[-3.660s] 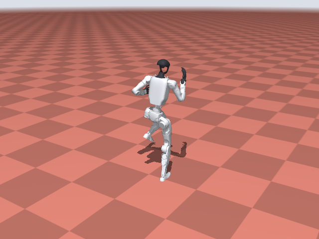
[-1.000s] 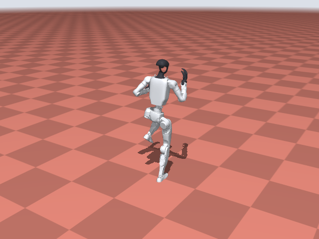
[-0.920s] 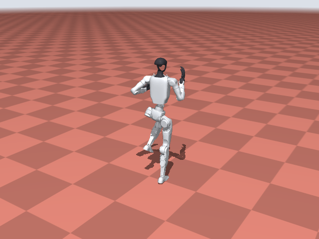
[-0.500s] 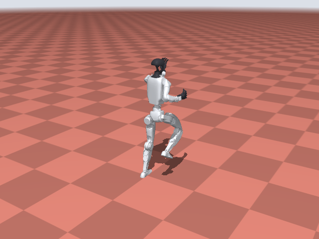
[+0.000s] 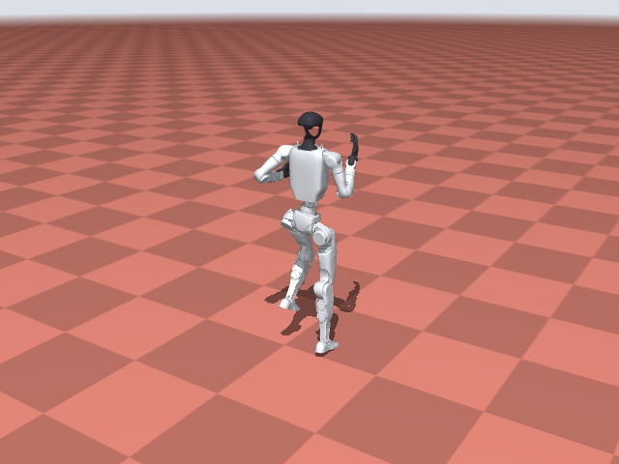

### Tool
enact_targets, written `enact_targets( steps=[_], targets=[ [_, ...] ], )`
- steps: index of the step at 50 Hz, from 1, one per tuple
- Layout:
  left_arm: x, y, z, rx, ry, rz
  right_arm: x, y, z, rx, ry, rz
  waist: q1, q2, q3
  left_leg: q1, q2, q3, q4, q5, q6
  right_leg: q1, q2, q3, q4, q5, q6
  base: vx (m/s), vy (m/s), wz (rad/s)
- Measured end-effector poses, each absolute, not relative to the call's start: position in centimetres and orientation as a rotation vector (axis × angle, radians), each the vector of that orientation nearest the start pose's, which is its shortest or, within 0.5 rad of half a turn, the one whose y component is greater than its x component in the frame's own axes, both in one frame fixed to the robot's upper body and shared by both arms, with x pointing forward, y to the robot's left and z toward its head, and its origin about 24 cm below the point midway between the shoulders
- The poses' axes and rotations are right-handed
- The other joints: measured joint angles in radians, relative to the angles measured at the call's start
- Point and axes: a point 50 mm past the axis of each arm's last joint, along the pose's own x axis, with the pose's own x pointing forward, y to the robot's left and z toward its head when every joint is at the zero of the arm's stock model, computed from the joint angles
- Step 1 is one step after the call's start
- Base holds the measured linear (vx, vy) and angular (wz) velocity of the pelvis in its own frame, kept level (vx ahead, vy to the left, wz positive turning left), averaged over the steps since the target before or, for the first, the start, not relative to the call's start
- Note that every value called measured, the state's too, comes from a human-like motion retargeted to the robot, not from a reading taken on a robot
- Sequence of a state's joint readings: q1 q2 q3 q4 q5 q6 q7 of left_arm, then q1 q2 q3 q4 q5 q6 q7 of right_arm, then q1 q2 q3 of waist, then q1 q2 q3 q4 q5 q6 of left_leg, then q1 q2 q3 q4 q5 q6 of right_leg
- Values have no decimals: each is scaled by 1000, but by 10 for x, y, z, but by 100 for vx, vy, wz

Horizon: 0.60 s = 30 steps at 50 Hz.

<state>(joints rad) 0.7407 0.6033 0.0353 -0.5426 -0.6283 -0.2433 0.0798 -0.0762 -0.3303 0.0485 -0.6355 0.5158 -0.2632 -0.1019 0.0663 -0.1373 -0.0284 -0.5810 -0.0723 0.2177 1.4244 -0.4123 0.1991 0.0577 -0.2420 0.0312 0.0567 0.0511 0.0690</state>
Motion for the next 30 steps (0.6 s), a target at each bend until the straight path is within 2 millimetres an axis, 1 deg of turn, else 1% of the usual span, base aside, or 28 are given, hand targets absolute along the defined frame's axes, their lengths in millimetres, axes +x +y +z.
enact_targets(
  steps=[1,2,3,4,5,7,8,9,10,11,12,13,14,15,17,18,20,21,22,23,24,25,26,27,28,30],
  targets=[
    [115,235,82,-95,3,62,201,-161,207,260,-821,252,-8,53,23,169,63,7,-229,85,-30,18,46,-38,81,-41,-50,13,13,-126],
    [114,233,81,-115,-8,99,198,-159,196,247,-767,283,-18,110,46,332,129,18,-463,181,-65,6,96,-75,228,-106,-99,5,14,-138],
    [118,229,83,-130,-44,129,194,-159,186,242,-714,302,-32,175,73,485,202,33,-705,296,-110,-70,155,-108,506,-218,-148,-4,14,-109],
    [128,225,90,-140,-121,152,191,-159,177,235,-667,309,-50,216,77,570,249,53,-887,359,-137,-206,186,-134,821,-321,-182,-12,14,-80],
    [141,220,102,-152,-216,172,190,-159,168,225,-621,310,-70,246,71,622,284,75,-1040,395,-155,-372,203,-156,1154,-418,-207,-20,14,-42],
    [174,207,142,-205,-491,156,188,-165,154,195,-549,278,-124,266,85,665,297,62,-1146,174,-177,-650,191,-170,1668,-540,-190,-26,16,3],
    [190,197,166,-245,-639,131,186,-171,147,185,-512,253,-155,268,100,664,293,33,-1155,42,-172,-772,186,-163,1873,-578,-163,-31,16,56],
    [206,184,193,-283,-780,91,185,-177,139,190,-469,222,-187,266,122,631,291,-7,-1108,-64,-144,-874,190,-152,2029,-597,-123,-33,15,94],
    [220,169,223,-318,-919,40,184,-185,130,203,-422,188,-220,261,148,582,290,-51,-1034,-158,-103,-967,199,-139,2162,-607,-76,-31,11,126],
    [229,154,253,-332,-1043,-3,180,-193,123,220,-378,159,-247,271,162,478,303,-101,-886,-214,-62,-1040,221,-143,2225,-609,-35,-26,9,124],
    [232,140,284,-341,-1160,-40,175,-201,117,232,-339,139,-266,282,166,386,316,-139,-765,-251,-36,-1106,245,-147,2268,-608,-2,-17,7,80],
    [229,132,310,-343,-1265,-64,170,-207,114,233,-307,139,-270,295,153,319,328,-152,-699,-250,-42,-1161,272,-149,2272,-600,11,-5,7,2],
    [224,129,328,-338,-1348,-72,164,-211,113,219,-278,158,-266,300,120,301,331,-136,-709,-226,-55,-1191,292,-141,2243,-586,6,6,7,-73],
    [217,129,341,-330,-1421,-72,159,-214,114,199,-250,189,-257,302,77,308,329,-106,-757,-189,-72,-1210,308,-129,2199,-569,-10,17,7,-117],
    [210,135,344,-303,-1476,-36,151,-219,117,127,-196,257,-260,319,-27,403,300,-41,-971,-21,-106,-1132,319,-113,1998,-501,-44,27,5,-91],
    [208,138,338,-289,-1473,-21,146,-221,117,86,-166,277,-278,338,-63,454,293,-40,-1071,94,-134,-1038,328,-119,1851,-447,-44,31,2,12],
    [206,138,322,-247,-1436,-26,135,-228,112,10,-98,284,-331,360,-88,540,284,-106,-1203,326,-202,-774,370,-116,1466,-280,13,30,-1,121],
    [206,139,314,-216,-1404,-46,130,-231,107,-11,-62,272,-353,336,-79,566,256,-153,-1199,376,-210,-611,383,-74,1224,-174,65,25,-2,174],
    [207,141,306,-189,-1367,-68,127,-233,101,-28,-28,260,-368,299,-71,575,216,-186,-1157,398,-203,-451,381,-20,976,-73,110,19,-2,167],
    [207,143,298,-170,-1323,-95,125,-234,94,-33,1,248,-368,235,-66,552,151,-193,-1038,360,-167,-294,348,59,717,19,143,12,-3,124],
    [208,145,290,-175,-1273,-122,126,-233,88,-34,18,240,-355,163,-63,482,88,-164,-838,294,-120,-172,287,131,488,91,154,5,-3,77],
    [209,147,281,-192,-1220,-148,128,-231,83,-33,28,236,-335,88,-61,389,25,-116,-599,215,-68,-67,211,200,274,153,153,-2,-2,27],
    [212,148,273,-237,-1161,-164,135,-230,78,-17,31,232,-304,44,-38,281,16,-61,-336,140,-30,-10,156,217,169,147,126,-8,0,-5],
    [214,150,263,-279,-1099,-175,143,-228,73,3,34,225,-270,10,-12,173,18,-14,-81,71,1,40,113,220,89,107,92,-14,3,-34],
    [218,151,253,-317,-1031,-181,152,-227,67,34,40,210,-230,-3,21,66,43,14,158,15,16,75,93,195,59,1,43,-20,2,-52],
    [223,159,228,-340,-894,-156,178,-225,57,68,14,143,-146,-2,90,-160,97,23,578,-70,-9,105,86,155,49,-260,-53,-29,1,-78]
  ],
)
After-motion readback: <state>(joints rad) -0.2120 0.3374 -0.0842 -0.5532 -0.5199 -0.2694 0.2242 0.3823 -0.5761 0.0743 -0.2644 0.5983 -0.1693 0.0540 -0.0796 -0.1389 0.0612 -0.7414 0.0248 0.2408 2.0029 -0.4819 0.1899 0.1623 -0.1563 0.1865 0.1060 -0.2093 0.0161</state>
